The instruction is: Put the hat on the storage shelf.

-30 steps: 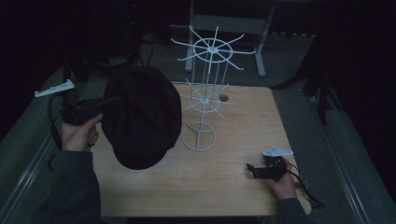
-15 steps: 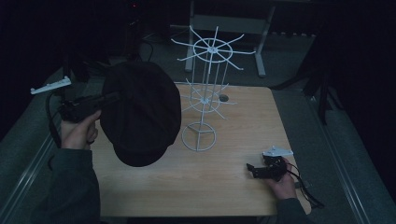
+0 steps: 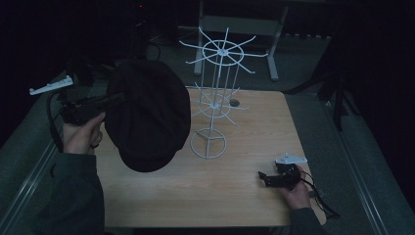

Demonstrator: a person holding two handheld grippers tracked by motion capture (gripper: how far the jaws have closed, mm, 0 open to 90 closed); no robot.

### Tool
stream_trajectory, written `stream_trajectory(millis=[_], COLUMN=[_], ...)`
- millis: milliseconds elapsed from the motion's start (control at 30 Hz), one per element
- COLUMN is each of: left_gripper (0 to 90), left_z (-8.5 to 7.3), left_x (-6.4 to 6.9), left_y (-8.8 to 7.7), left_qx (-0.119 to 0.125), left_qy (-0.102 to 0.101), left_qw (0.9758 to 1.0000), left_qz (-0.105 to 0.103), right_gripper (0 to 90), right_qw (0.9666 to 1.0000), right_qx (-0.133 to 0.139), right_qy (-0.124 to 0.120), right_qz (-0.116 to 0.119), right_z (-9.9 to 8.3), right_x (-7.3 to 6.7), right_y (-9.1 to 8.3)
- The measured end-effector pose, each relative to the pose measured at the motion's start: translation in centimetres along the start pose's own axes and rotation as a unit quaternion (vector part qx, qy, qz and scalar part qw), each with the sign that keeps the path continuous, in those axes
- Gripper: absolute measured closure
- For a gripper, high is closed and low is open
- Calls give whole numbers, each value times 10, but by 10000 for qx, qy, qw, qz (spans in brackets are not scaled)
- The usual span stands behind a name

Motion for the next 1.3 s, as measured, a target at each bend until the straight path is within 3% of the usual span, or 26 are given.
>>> stream_trajectory(millis=[600,1300], left_gripper=[735,735], left_z=[12,21], left_x=[9,15], left_y=[0,1], left_qx=[75,257], left_qy=[121,96], left_qw=[9999,9992], left_qz=[-84,-296], right_gripper=[118,118], right_qw=[10000,10000], right_qx=[0,0], right_qy=[1,-2], right_qz=[0,-1], right_z=[0,0], right_x=[0,0], right_y=[0,0])
Point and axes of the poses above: each handheld gripper's, and its own axes: y roughly forward along the jaws, z roughly out of its top, x roughly to its right, the point moved 10 cm from there along y, roughly forward along the jaws, and after that the axes turned 2 degrees about -y, right-handed, at the moved point
